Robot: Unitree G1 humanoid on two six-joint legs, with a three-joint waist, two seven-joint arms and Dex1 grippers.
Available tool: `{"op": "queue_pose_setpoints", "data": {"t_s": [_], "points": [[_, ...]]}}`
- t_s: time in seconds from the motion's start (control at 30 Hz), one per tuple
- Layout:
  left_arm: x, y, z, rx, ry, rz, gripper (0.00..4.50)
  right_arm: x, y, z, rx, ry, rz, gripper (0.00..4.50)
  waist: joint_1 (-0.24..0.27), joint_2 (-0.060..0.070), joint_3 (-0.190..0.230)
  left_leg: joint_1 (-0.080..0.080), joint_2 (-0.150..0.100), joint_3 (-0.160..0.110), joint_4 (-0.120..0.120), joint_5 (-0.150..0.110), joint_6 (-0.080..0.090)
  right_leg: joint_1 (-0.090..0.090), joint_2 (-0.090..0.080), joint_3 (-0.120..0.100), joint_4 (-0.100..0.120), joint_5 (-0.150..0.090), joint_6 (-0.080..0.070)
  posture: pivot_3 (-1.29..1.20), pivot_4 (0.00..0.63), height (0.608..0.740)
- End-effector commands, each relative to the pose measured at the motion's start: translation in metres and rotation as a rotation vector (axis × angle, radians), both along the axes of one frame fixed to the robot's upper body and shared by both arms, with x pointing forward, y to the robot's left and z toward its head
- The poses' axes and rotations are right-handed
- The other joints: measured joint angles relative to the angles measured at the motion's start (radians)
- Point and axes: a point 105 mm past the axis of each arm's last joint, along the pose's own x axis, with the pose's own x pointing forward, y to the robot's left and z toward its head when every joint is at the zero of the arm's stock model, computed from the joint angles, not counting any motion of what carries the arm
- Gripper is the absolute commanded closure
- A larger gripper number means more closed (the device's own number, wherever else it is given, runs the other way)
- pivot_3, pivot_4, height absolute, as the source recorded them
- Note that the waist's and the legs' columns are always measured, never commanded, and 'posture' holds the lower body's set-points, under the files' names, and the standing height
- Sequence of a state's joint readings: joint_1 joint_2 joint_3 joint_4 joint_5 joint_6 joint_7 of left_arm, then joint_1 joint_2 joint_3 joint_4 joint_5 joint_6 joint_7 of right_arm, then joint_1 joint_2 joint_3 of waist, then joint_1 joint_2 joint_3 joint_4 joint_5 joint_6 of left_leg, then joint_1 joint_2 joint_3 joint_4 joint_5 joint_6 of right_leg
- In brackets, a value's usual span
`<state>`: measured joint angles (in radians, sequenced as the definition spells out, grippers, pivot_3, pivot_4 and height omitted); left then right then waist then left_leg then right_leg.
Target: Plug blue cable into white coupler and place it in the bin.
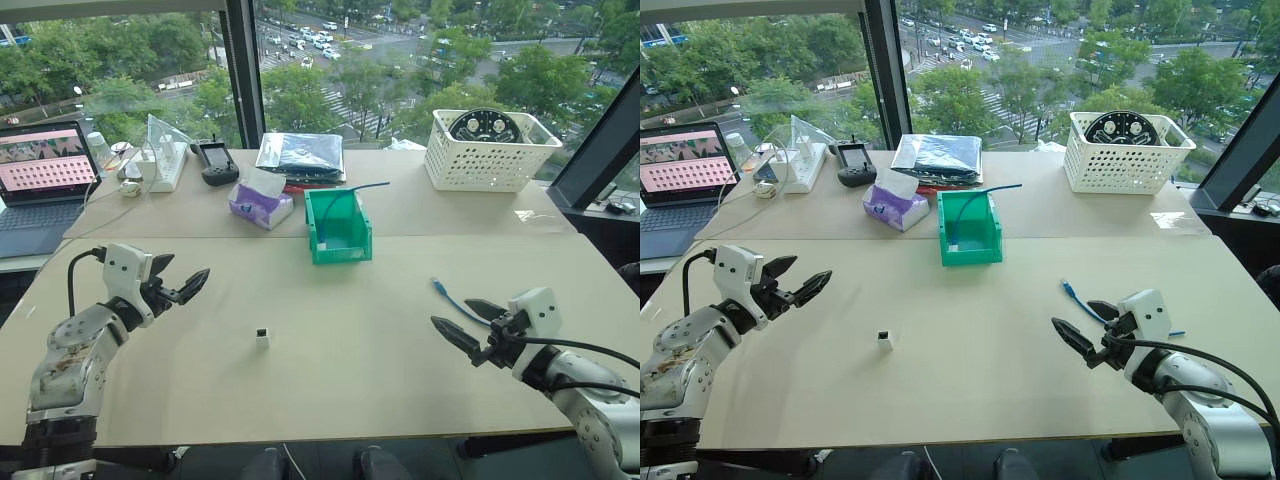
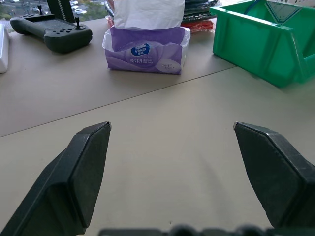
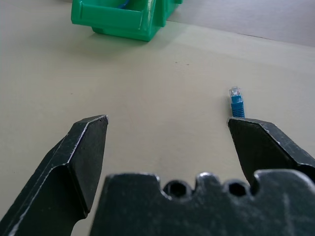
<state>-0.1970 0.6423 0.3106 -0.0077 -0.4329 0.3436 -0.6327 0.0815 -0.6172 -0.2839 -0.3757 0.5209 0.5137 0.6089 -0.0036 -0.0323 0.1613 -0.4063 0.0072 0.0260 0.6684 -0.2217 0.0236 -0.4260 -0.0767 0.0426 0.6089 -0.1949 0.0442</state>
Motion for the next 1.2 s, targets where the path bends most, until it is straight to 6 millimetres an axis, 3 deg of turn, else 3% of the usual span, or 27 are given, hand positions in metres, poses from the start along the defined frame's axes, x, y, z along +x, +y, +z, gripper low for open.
{"op": "queue_pose_setpoints", "data": {"t_s": [0.03, 0.13, 0.23, 0.47, 0.7, 0.8, 1.0, 1.13, 1.2], "points": [[0.003, -0.011, 0.022, -0.038, -0.034, -0.103, 0.18, 0.005, 0.0, 0.02, -0.027, -0.068, 0.003, 0.02, 0.0, 0.0, 0.0, 0.0, 0.0, 0.0, 0.0, 0.0, 0.0, 0.0, 0.0, 0.0, 0.0, 0.0, 0.0, 0.0, 0.15, 0.74], [-0.004, -0.041, 0.058, -0.109, -0.075, -0.331, 0.18, 0.022, -0.012, 0.031, -0.082, -0.07, -0.019, 0.02, 0.001, -0.002, 0.003, -0.001, 0.0, 0.001, 0.002, 0.0, 0.0, -0.001, 0.0, 0.0, 0.001, 0.0, -0.001, 0.0, 0.15, 0.74], [-0.018, -0.062, 0.069, -0.101, -0.041, -0.487, 0.18, 0.038, -0.022, 0.027, -0.114, -0.022, -0.068, 0.02, -0.003, -0.003, 0.004, 0.0, 0.0, 0.001, 0.004, 0.001, 0.0, 0.001, 0.0, 0.0, 0.0, -0.002, -0.004, 0.0, 0.15, 0.74], [-0.035, -0.092, 0.078, -0.053, 0.045, -0.667, 0.18, 0.062, -0.023, 0.009, -0.135, 0.082, -0.063, 0.02, -0.01, -0.003, 0.004, -0.001, -0.001, 0.003, -0.001, 0.0, 0.0, -0.001, 0.001, 0.0, 0.001, 0.001, -0.004, 0.0, 0.15, 0.74], [-0.042, -0.101, 0.075, 0.023, 0.096, -0.714, 0.18, 0.094, -0.023, -0.008, -0.176, 0.115, -0.068, 0.02, -0.015, -0.003, 0.005, -0.001, -0.001, 0.003, -0.001, 0.0, 0.0, 0.0, 0.002, 0.001, 0.001, -0.001, -0.001, 0.0, 0.15, 0.74], [-0.045, -0.102, 0.07, 0.05, 0.112, -0.718, 0.18, 0.106, -0.031, -0.022, -0.174, 0.154, -0.104, 0.69, -0.015, -0.004, 0.005, -0.001, -0.002, 0.003, -0.001, 0.0, 0.0, -0.001, 0.001, 0.001, 0.001, 0.0, -0.002, 0.0, 0.15, 0.74], [-0.047, -0.104, 0.069, 0.066, 0.117, -0.728, 0.18, 0.109, -0.032, -0.027, -0.219, 0.178, -0.061, 2.79, -0.014, -0.004, 0.005, 0.0, -0.003, 0.003, -0.001, 0.0, 0.0, 0.001, 0.001, 0.001, 0.0, 0.001, -0.004, 0.0, 0.15, 0.74], [-0.048, -0.106, 0.068, 0.075, 0.124, -0.75, 0.18, 0.106, -0.021, -0.018, -0.266, 0.15, 0.03, 4.16, -0.014, -0.004, 0.005, 0.0, -0.003, 0.003, -0.001, 0.0, 0.0, 0.001, 0.001, 0.0, 0.001, 0.001, -0.004, 0.0, 0.15, 0.74], [-0.047, -0.108, 0.067, 0.084, 0.126, -0.764, 0.18, 0.104, -0.004, -0.008, -0.305, 0.091, 0.131, 4.33, -0.014, -0.004, 0.005, 0.0, -0.002, 0.003, -0.001, 0.0, 0.0, 0.001, 0.001, 0.0, 0.001, 0.001, -0.004, 0.0, 0.15, 0.74]]}}
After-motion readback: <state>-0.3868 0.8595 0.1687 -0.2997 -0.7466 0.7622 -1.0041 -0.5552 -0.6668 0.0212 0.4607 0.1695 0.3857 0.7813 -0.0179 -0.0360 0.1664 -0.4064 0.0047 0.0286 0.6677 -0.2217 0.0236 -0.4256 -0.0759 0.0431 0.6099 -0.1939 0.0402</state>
